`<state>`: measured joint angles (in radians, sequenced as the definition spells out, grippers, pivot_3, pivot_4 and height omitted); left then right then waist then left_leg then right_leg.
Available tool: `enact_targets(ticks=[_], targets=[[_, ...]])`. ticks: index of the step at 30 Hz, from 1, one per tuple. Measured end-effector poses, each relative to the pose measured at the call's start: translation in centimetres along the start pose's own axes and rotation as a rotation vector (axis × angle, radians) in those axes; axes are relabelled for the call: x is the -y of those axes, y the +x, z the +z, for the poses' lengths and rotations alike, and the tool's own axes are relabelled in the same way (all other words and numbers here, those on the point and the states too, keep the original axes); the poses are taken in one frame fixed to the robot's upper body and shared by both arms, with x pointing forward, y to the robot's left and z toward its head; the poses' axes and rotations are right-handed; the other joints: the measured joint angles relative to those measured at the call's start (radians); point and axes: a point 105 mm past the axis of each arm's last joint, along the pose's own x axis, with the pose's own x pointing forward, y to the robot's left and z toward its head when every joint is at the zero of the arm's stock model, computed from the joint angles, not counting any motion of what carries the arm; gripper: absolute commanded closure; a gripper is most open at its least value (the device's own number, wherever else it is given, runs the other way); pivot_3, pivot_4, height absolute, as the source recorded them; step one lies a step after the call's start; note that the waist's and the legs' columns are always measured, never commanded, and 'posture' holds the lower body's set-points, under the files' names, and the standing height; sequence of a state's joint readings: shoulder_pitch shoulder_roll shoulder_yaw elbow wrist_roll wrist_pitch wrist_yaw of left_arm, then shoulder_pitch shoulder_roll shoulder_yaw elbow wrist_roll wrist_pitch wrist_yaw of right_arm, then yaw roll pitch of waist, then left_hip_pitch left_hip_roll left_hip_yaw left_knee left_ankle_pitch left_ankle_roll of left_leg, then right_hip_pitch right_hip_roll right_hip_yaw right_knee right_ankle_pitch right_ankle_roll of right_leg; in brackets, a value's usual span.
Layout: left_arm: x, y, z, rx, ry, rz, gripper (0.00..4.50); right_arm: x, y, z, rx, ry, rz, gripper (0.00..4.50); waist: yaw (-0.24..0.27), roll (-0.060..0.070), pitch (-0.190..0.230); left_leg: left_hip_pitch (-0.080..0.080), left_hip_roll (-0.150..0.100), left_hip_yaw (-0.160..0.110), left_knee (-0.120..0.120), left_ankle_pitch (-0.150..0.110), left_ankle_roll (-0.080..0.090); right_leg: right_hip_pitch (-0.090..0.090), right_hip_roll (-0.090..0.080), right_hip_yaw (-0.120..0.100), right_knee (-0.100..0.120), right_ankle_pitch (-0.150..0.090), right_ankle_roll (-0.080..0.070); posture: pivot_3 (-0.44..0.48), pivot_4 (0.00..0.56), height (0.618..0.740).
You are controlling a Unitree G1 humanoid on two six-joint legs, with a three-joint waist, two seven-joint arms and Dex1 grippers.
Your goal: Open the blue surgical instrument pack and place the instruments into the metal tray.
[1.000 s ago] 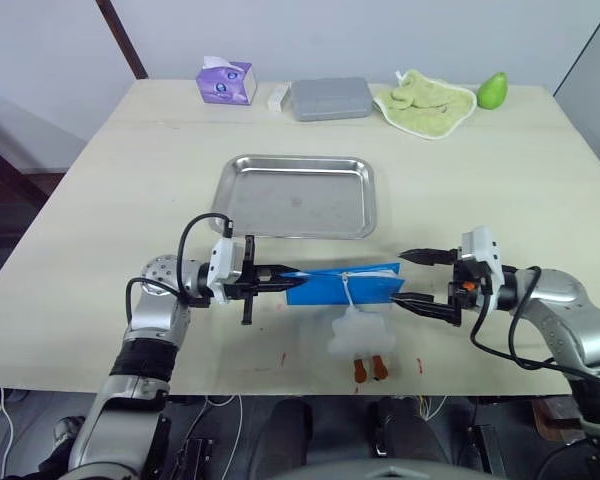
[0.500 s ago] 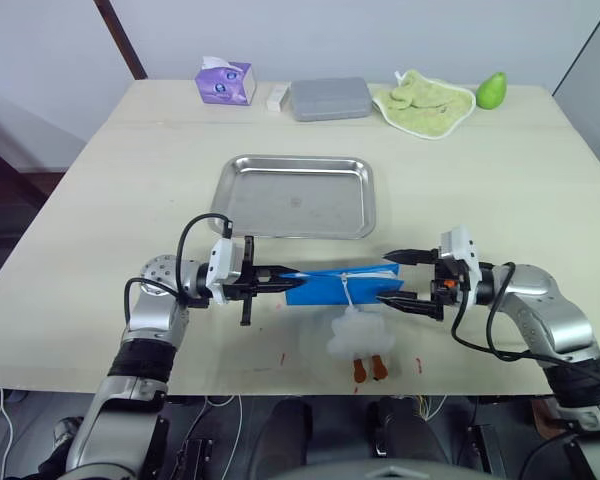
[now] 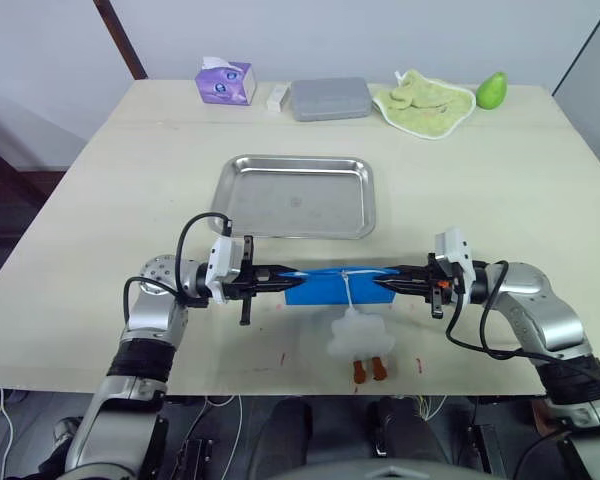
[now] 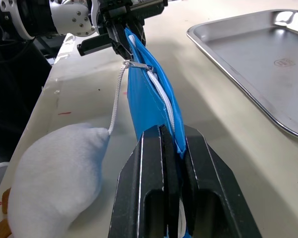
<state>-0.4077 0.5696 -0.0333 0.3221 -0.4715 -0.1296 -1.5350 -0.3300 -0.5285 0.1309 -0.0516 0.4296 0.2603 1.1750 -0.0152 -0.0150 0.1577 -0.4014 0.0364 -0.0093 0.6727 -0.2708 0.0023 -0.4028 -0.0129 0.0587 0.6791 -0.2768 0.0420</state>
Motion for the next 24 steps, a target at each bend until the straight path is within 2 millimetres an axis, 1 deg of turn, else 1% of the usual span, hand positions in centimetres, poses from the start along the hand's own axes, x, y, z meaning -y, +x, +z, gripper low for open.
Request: enact_targets(ticks=[2, 3, 5, 6, 8, 9, 10, 13, 15, 16, 19, 21, 24], targets=[[-0.2, -0.3, 0.7, 0.023, -0.020, 0.023, 2.92, 0.0, 0.0, 0.0, -0.002, -0.001, -0.004, 4.50, 0.000, 0.000, 0.000, 0.000, 0.000, -0.001, 0.000, 0.000, 0.000, 0.000, 0.000, 0.000, 0.000, 0.000, 0.000, 0.000, 0.150, 0.740], [-0.2, -0.5, 0.8, 0.029, -0.025, 0.028, 2.62, 0.1, 0.0, -0.1, -0.003, -0.001, -0.004, 4.50, 0.000, 0.000, 0.000, 0.000, 0.000, -0.001, 0.000, 0.000, 0.000, 0.000, 0.000, 0.000, 0.000, 0.000, 0.000, 0.000, 0.150, 0.740], [0.0, -2.0, 1.5, 0.035, -0.091, 0.068, 1.76, 0.1, -0.1, -0.1, -0.003, 0.000, -0.008, 4.50, -0.007, 0.000, 0.000, 0.001, 0.001, -0.002, 0.000, 0.000, 0.000, 0.000, 0.000, 0.001, 0.000, 0.000, 0.000, 0.000, 0.150, 0.740], [0.1, -3.3, 2.0, 0.029, -0.142, 0.096, 1.15, 0.2, -0.1, -0.1, -0.003, -0.001, -0.011, 4.50, -0.010, 0.000, 0.000, 0.001, 0.001, -0.002, -0.001, 0.000, 0.000, 0.000, 0.000, 0.001, 0.000, 0.000, 0.000, 0.000, 0.150, 0.740], [0.3, -4.6, 2.6, 0.022, -0.189, 0.128, 0.37, 0.4, -0.2, -0.1, -0.006, -0.006, -0.018, 4.50, -0.012, 0.000, 0.000, 0.001, 0.001, -0.002, -0.001, 0.000, 0.000, 0.000, 0.000, 0.001, 0.000, 0.000, 0.000, 0.000, 0.150, 0.740], [0.6, -4.9, 2.9, 0.021, -0.216, 0.132, 0.13, 0.5, -0.3, -0.2, -0.007, -0.008, -0.022, 4.50, -0.011, 0.000, 0.000, 0.001, 0.001, -0.002, -0.001, 0.000, 0.000, 0.000, -0.001, 0.001, 0.000, 0.000, 0.000, 0.000, 0.150, 0.740], [0.8, -5.2, 3.2, 0.021, -0.239, 0.134, 0.05, 0.6, -0.3, -0.2, -0.008, -0.012, -0.026, 4.50, -0.011, 0.000, 0.000, 0.001, 0.001, -0.002, -0.001, 0.000, 0.000, 0.000, -0.001, 0.001, 0.000, 0.000, 0.000, 0.000, 0.150, 0.740], [2.1, -5.6, 4.5, 0.018, -0.322, 0.124, 0.05, 1.2, -0.4, -0.1, -0.015, -0.017, -0.040, 4.50, -0.011, 0.000, 0.001, 0.001, 0.001, -0.002, -0.001, 0.000, 0.000, 0.000, -0.003, 0.001, 0.000, 0.000, 0.000, 0.000, 0.150, 0.740], [2.9, -5.3, 5.3, 0.000, -0.352, 0.093, 0.05, 1.5, -0.5, -0.1, -0.019, -0.019, -0.047, 4.50, -0.009, 0.000, 0.001, 0.001, 0.001, -0.002, -0.001, 0.000, 0.000, 0.000, -0.003, 0.001, 0.000, 0.000, 0.000, 0.000, 0.150, 0.740], [3.3, -5.1, 5.3, -0.012, -0.361, 0.085, 0.05, 1.5, -0.5, -0.1, -0.019, -0.021, -0.048, 4.50, -0.008, 0.000, 0.002, 0.001, 0.001, -0.002, -0.001, 0.000, 0.000, 0.000, -0.003, 0.001, 0.000, 0.000, 0.000, 0.000, 0.150, 0.740], [4.0, -3.7, 5.1, -0.050, -0.380, 0.070, 0.05, 1.7, -0.6, -0.2, -0.021, -0.021, -0.052, 4.50, -0.004, 0.000, 0.002, 0.001, 0.001, -0.002, -0.001, 0.000, 0.000, 0.000, -0.002, 0.001, 0.000, 0.000, 0.000, 0.000, 0.150, 0.740], [4.4, -1.7, 4.5, -0.130, -0.386, 0.068, 0.05, 1.8, -0.6, -0.2, -0.022, -0.024, -0.054, 4.50, 0.000, 0.000, 0.002, 0.002, 0.001, -0.001, -0.001, 0.000, 0.000, 0.000, -0.002, 0.002, 0.000, 0.000, 0.000, 0.000, 0.150, 0.740], [4.6, -0.2, 3.9, -0.165, -0.405, 0.044, 0.05, 1.8, -0.6, -0.2, -0.023, -0.025, -0.052, 4.50, -0.001, 0.000, 0.002, 0.002, 0.000, -0.001, -0.001, 0.000, 0.000, 0.000, -0.001, 0.002, 0.000, 0.000, 0.000, 0.000, 0.150, 0.740]])
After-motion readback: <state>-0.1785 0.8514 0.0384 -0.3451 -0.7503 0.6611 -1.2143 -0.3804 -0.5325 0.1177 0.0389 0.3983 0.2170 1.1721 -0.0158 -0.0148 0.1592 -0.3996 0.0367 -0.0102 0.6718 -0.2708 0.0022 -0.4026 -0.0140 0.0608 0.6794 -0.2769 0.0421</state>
